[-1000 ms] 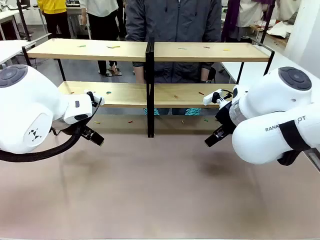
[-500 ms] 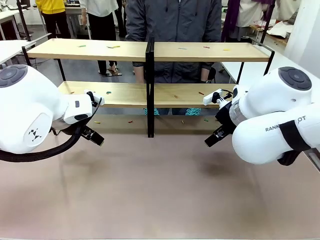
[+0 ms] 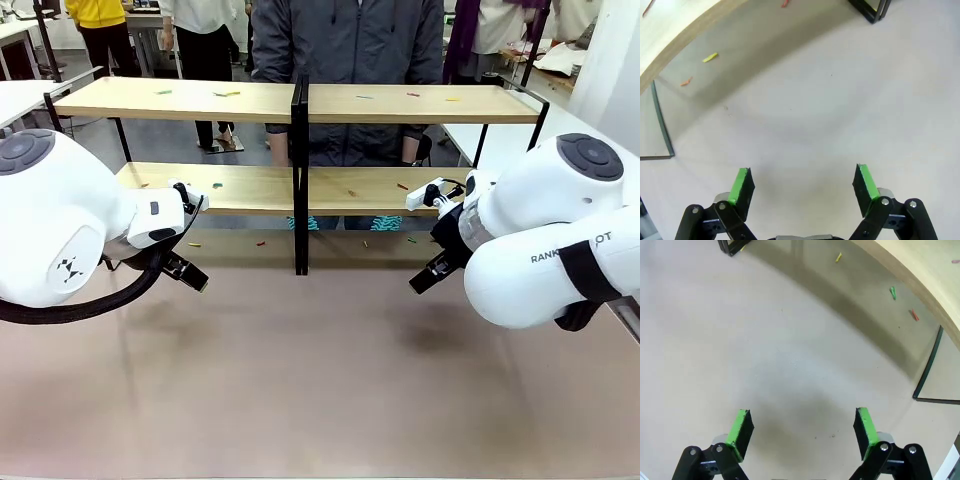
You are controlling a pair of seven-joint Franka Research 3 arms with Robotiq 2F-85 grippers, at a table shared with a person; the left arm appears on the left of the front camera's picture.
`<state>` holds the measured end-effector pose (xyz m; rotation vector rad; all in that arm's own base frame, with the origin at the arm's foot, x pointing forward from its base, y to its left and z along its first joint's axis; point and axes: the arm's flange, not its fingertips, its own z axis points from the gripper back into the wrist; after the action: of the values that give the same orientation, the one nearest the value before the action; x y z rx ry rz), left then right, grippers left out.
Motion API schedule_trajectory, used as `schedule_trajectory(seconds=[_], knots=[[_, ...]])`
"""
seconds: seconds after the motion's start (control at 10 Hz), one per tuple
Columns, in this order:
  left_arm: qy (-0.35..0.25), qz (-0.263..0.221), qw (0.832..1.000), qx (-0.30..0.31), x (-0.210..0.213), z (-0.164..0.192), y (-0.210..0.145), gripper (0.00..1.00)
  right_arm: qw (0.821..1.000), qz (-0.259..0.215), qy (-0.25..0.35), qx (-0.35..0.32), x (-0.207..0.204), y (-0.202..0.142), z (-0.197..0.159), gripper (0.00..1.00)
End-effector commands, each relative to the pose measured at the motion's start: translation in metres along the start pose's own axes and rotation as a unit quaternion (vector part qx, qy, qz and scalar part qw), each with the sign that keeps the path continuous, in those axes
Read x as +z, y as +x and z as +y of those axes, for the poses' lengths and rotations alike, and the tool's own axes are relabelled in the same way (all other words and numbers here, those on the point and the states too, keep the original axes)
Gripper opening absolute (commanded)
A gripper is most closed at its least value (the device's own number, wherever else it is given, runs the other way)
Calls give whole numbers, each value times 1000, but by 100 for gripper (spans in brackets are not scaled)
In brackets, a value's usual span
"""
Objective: Clean the shelves.
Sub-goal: Pick up the Duster when the human hands it over.
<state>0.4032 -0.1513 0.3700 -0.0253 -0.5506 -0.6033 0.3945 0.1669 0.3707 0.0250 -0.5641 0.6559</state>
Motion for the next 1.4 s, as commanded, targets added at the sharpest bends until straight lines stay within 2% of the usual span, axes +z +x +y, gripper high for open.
schedule_trajectory(seconds=[0.0, 0.2, 0.3, 0.4, 0.6, 0.7, 0.8, 1.0, 1.3], knots=[[0, 0, 1000, 0, 0, 0, 0, 100, 1000, 0, 0, 0, 0, 0, 0, 100], [0, 0, 1000, 0, 0, 0, 0, 100, 1000, 0, 0, 0, 0, 0, 0, 100], [0, 0, 1000, 0, 0, 0, 0, 100, 1000, -6, -29, -2, 33, 4, 3, 100], [19, -37, 999, -13, 53, -12, -9, 100, 999, -19, -42, -13, 86, -5, 1, 100], [42, -129, 991, -19, 157, -43, -59, 100, 994, -101, -41, -8, 190, -55, 6, 100], [42, -174, 983, -32, 182, -59, -86, 100, 990, -134, -33, -1, 212, -78, 18, 100], [32, -212, 976, -32, 195, -67, -108, 100, 987, -162, -20, 7, 220, -94, 29, 100], [21, -272, 962, -11, 207, -75, -136, 100, 983, -179, -34, 4, 220, -106, 42, 100], [8, -319, 948, 7, 212, -77, -149, 100, 979, -200, -41, -12, 223, -109, 44, 100]])
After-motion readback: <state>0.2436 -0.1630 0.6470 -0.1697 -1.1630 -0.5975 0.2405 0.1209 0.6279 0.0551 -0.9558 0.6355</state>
